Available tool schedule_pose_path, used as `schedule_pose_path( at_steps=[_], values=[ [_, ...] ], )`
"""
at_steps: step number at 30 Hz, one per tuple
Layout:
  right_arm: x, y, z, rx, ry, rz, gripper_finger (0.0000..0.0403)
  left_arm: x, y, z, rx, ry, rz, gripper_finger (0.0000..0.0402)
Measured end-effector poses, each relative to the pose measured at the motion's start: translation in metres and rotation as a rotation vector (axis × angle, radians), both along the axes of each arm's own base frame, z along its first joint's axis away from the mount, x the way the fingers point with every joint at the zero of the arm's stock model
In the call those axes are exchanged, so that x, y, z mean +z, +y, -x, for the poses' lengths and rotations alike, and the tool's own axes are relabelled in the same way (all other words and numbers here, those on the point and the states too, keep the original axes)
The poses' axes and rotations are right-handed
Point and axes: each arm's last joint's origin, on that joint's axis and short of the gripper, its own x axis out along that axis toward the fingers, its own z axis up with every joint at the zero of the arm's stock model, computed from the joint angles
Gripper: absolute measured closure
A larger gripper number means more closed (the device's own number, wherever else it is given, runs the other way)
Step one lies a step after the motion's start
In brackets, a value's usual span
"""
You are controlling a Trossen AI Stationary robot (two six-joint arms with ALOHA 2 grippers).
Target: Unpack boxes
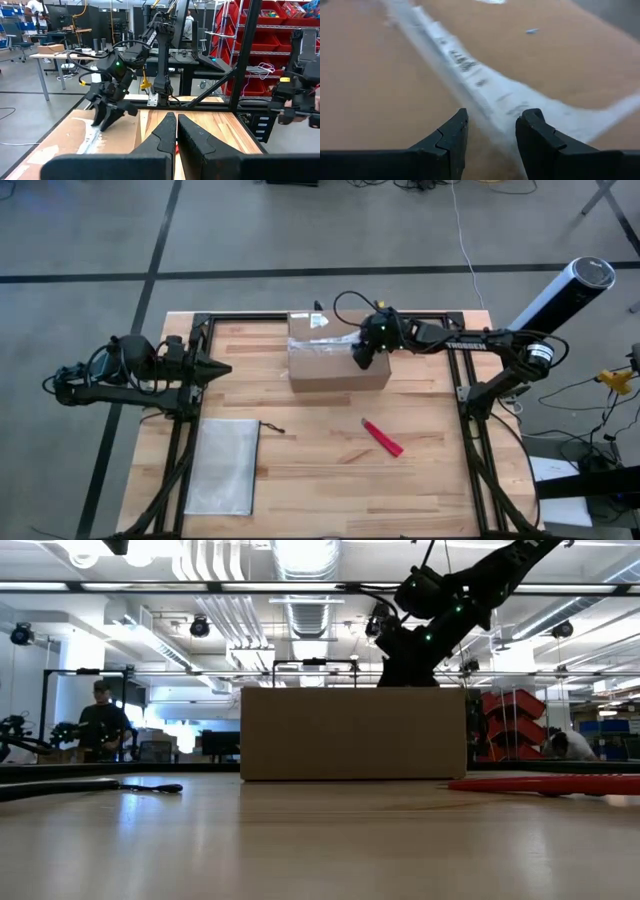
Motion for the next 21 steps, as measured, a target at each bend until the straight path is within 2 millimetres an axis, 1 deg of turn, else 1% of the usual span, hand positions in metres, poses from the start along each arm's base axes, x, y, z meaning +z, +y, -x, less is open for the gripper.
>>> schedule_pose_path(
  at_steps=[5,9,12,17,21],
  values=[
    [-0.001,0.009,-0.003,0.058,-0.017,-0.072,0.0259,0.0,0.0,0.0,0.0,0.0,0.0,0.0402],
    [0.003,0.011,-0.005,0.082,-0.019,-0.039,0.0254,0.0,0.0,0.0,0.0,0.0,0.0,0.0402],
    [0.011,0.009,-0.007,0.076,-0.029,0.011,0.0254,0.0,0.0,0.0,0.0,0.0,0.0,0.0402],
    [0.034,0.002,-0.013,0.031,-0.028,0.191,0.0256,0.0,0.0,0.0,0.0,0.0,0.0,0.0402],
    [0.036,-0.013,-0.007,-0.018,-0.014,0.21,0.0256,0.0,0.0,0.0,0.0,0.0,0.0,0.0402]
  ],
)
